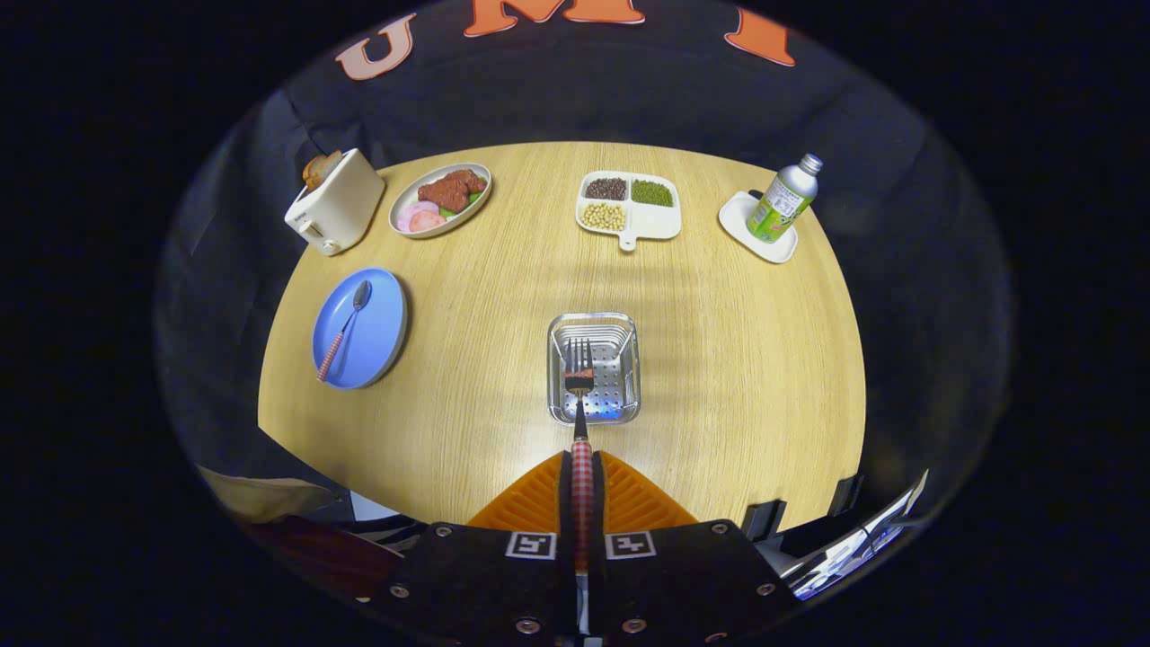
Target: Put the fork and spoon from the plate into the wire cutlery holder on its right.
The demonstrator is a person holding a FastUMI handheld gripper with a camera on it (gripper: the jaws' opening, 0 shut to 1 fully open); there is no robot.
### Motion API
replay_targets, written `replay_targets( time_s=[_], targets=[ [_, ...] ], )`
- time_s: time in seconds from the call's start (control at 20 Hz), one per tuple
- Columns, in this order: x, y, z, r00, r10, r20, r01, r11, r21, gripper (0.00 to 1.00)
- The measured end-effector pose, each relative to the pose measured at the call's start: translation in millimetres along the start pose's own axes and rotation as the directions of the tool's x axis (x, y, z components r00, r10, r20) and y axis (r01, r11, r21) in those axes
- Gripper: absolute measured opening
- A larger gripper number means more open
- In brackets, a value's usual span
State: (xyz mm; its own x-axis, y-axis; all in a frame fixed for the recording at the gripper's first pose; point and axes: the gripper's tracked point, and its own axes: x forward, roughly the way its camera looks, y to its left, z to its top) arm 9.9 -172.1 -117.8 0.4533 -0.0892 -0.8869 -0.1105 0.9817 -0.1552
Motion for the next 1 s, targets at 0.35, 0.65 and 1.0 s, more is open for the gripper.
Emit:
replay_targets(
  time_s=[0.35,0.65,1.0],
  targets=[
    [24,3,5,0.992,0.003,-0.126,-0.007,1.0,-0.028,0.06],
    [45,-7,10,0.979,-0.033,-0.202,0.026,0.999,-0.038,0.05],
    [48,-2,21,0.983,-0.045,-0.177,0.041,0.999,-0.026,0.16]
  ],
)
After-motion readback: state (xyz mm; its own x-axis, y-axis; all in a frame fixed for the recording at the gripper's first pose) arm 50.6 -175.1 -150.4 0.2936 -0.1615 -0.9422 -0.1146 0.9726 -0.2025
